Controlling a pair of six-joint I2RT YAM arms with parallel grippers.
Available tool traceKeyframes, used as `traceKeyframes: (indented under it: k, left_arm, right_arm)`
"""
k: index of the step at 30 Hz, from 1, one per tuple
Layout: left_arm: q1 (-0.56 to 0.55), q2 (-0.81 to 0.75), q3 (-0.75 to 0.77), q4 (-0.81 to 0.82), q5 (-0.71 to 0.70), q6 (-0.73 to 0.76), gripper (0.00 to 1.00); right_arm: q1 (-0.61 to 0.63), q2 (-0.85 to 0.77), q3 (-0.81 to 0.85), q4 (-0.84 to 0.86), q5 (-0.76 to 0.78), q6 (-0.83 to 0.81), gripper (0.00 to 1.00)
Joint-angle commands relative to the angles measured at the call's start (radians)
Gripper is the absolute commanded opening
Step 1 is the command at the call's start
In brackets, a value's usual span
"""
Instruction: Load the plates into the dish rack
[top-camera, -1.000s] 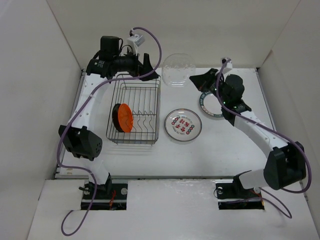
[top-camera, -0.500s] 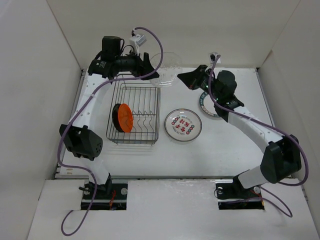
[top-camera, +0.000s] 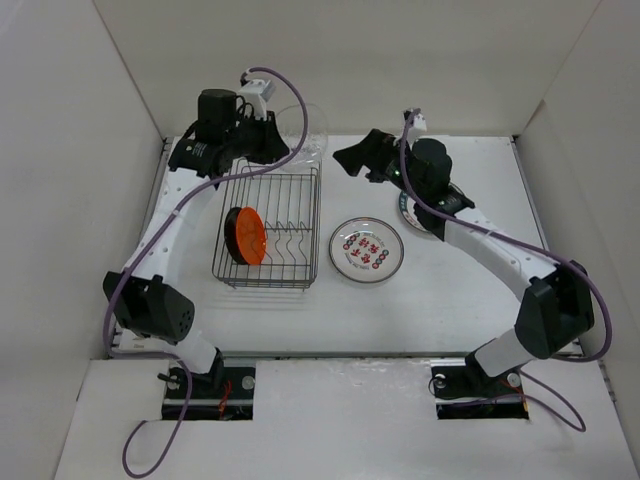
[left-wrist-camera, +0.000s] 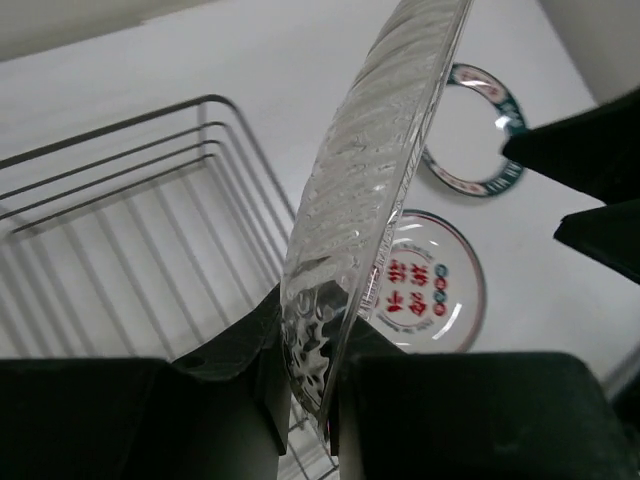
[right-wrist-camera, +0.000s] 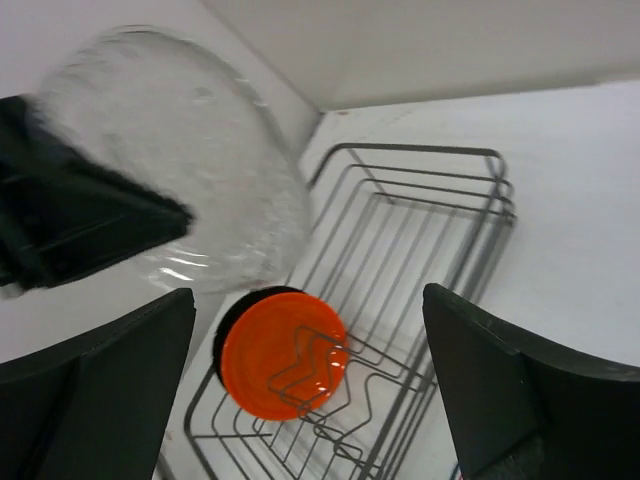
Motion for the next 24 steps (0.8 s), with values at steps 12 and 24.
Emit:
traceKeyframes:
  k: [12,24]
  left_arm:
    - [-0.058,-0.263,-0.291,-0.173,-0.825,-0.008,0.00]
    - [-0.207,-0.263,-0.410,-0.255,-1.003,-0.086,0.00]
  right_arm:
    - [0.031,-0.078,0.143,-0.577,0.489,-0.005,1.00]
    - [0.031,-0.194,0.025,-0.574,0.491,0.044,1.00]
